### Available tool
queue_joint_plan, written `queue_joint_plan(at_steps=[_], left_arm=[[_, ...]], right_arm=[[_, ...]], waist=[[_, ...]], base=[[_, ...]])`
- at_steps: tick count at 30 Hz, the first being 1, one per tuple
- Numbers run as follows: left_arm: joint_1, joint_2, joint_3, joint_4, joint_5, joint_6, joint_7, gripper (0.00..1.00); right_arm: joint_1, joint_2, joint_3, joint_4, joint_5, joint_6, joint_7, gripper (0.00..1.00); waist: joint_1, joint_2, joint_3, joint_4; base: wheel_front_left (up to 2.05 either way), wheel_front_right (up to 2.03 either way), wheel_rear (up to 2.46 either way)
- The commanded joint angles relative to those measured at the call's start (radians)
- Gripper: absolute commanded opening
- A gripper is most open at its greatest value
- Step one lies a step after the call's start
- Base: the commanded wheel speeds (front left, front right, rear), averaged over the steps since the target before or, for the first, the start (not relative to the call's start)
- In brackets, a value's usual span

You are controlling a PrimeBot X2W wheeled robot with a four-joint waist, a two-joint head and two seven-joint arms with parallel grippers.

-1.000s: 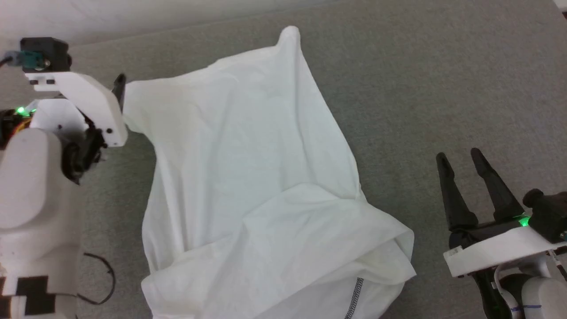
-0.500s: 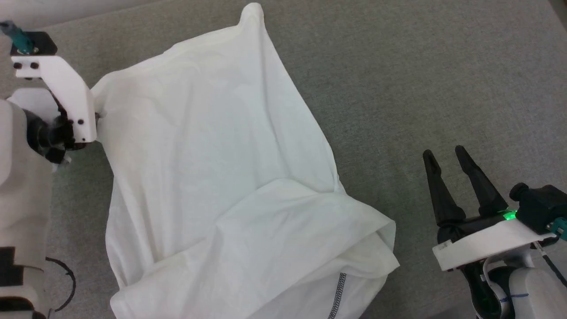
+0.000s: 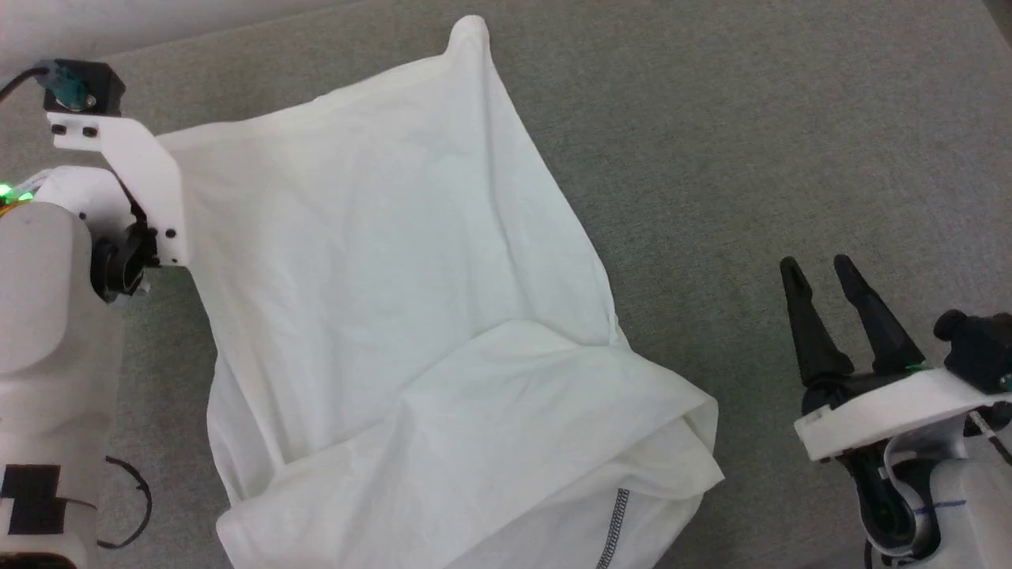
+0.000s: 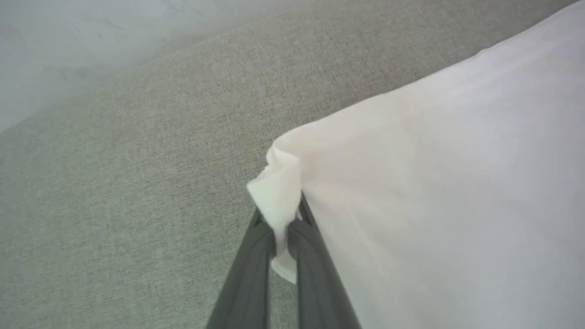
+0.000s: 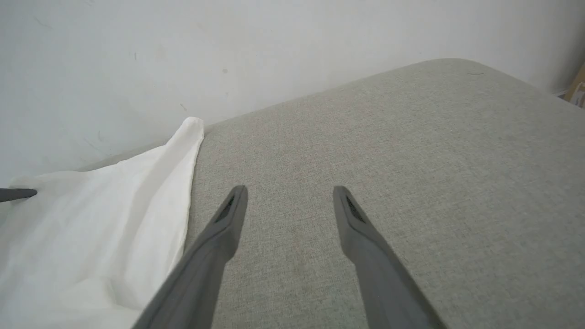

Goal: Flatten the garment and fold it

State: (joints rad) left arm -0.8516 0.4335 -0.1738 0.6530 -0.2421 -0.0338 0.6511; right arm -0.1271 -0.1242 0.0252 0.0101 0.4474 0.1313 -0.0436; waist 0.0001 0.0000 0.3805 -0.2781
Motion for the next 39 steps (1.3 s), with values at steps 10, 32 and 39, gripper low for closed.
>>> queue_joint_plan(at_steps=[10,32,39], left_arm=[[-0.087,-0.058,0.01,-0.032,-0.01,0.027,-0.255,0.0],[-0.265,-0.203,-0.09,-0.189,-0.033,-0.021,-0.316,0.0],[-0.263,-0.225,-0.104,-0.213,-0.043,-0.018,-0.317,0.0]], right_arm=[[-0.343,-0.072,0.014,0.247,0.133,-0.001,0.106,1.0],[-1.141,-0.18,0.288,0.823,0.299,-0.001,0.539,1.0],[-1.203,-0.174,0.336,0.945,0.284,-0.001,0.576,1.0]], waist=[[-0.0001,0.0,0.025,0.096],[-0.0001,0.0,0.293,0.379],[-0.0001,0.0,0.312,0.419]], base=[[0.0,0.0,0.0],[0.0,0.0,0.0],[0.0,0.0,0.0]])
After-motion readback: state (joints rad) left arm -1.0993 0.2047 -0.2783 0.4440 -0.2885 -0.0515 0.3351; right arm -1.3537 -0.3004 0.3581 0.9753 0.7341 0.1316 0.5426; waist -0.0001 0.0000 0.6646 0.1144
